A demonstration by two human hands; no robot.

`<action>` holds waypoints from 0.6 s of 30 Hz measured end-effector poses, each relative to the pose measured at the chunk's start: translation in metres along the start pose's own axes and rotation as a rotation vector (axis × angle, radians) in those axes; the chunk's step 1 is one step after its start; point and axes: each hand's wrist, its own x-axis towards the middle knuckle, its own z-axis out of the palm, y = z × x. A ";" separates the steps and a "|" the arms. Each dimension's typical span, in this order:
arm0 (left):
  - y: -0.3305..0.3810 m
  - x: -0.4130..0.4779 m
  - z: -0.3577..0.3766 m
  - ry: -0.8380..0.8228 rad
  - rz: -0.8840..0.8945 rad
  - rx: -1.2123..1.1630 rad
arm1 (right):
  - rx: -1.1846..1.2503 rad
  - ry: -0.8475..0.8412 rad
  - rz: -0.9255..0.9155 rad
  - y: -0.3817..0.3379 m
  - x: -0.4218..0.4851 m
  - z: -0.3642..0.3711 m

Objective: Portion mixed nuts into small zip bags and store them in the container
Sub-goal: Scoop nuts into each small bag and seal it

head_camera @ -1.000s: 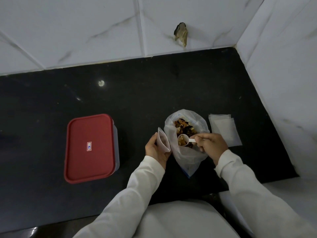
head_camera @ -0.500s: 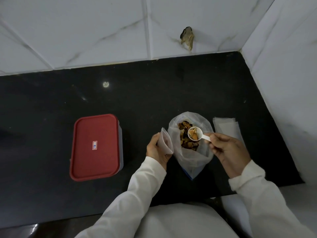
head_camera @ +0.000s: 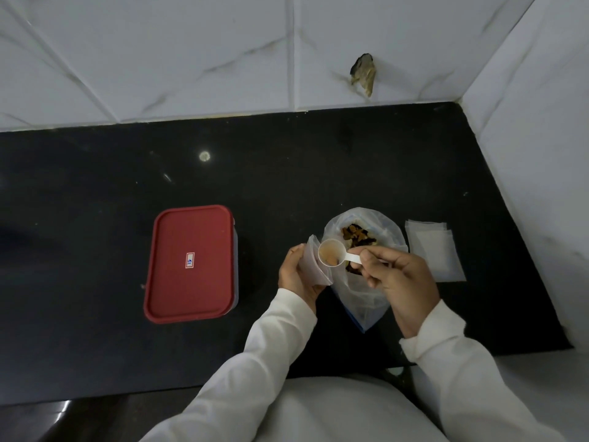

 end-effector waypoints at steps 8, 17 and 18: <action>-0.002 0.002 -0.003 -0.032 0.057 0.002 | -0.341 0.043 -0.205 0.006 -0.006 0.001; -0.007 0.005 0.002 0.056 0.068 0.038 | -0.634 0.083 -0.639 0.008 -0.014 0.016; -0.008 0.005 0.002 0.045 0.072 0.038 | -0.643 0.081 -0.656 0.008 -0.015 0.017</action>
